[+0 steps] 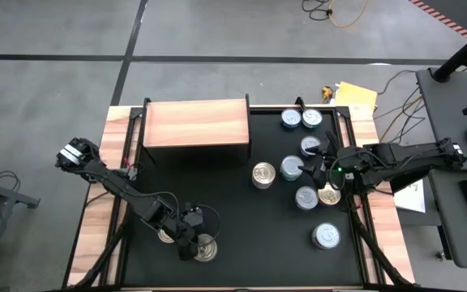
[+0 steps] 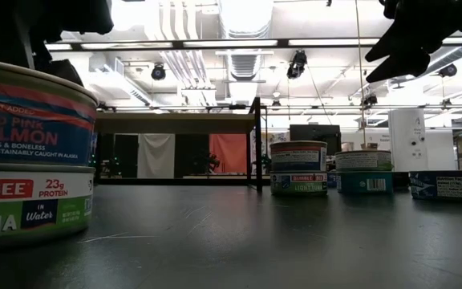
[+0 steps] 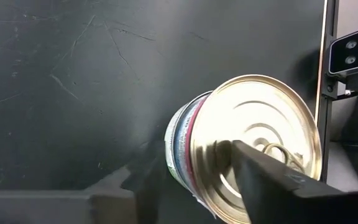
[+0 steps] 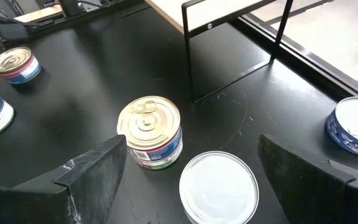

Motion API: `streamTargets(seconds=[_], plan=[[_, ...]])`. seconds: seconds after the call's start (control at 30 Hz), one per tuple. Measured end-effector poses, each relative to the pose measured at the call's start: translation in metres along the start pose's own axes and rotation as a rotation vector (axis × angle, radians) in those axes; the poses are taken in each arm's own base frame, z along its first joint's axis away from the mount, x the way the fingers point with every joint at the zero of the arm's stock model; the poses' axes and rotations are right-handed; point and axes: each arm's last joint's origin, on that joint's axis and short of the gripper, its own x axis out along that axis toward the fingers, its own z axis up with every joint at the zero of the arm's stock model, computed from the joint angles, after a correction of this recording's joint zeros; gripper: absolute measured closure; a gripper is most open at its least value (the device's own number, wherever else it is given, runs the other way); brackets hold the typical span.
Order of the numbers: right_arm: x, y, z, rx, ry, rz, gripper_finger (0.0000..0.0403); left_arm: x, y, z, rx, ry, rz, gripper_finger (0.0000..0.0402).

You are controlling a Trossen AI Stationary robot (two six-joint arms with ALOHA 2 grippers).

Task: Stack canned seafood by type on shelf
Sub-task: Put the blue/pink tuna can on the shelf

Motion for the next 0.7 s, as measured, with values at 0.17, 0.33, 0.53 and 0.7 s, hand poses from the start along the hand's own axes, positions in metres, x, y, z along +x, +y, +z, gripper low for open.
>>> streamTargets(seconds=[0.17, 0.33, 0.53, 0.7], plan=[[0.0, 0.0, 0.0, 0.0, 0.0, 0.0, 0.0049, -0.0004, 0.0, 0.0001, 0.018, -0.001, 0.0, 0.0322], [0.0, 0.0, 0.0, 0.0, 0.0, 0.0, 0.0049, -0.0008, -0.0001, 0.0005, 0.021, -0.005, 0.002, 0.0378], [0.0, 0.0, 0.0, 0.0, 0.0, 0.0, 0.0049, -0.0008, 0.0, 0.0006, 0.028, -0.008, 0.005, 0.04], [0.0, 0.0, 0.0, 0.0, 0.0, 0.0, 0.0049, -0.001, -0.0001, 0.0009, 0.046, -0.011, 0.008, 0.0401]])
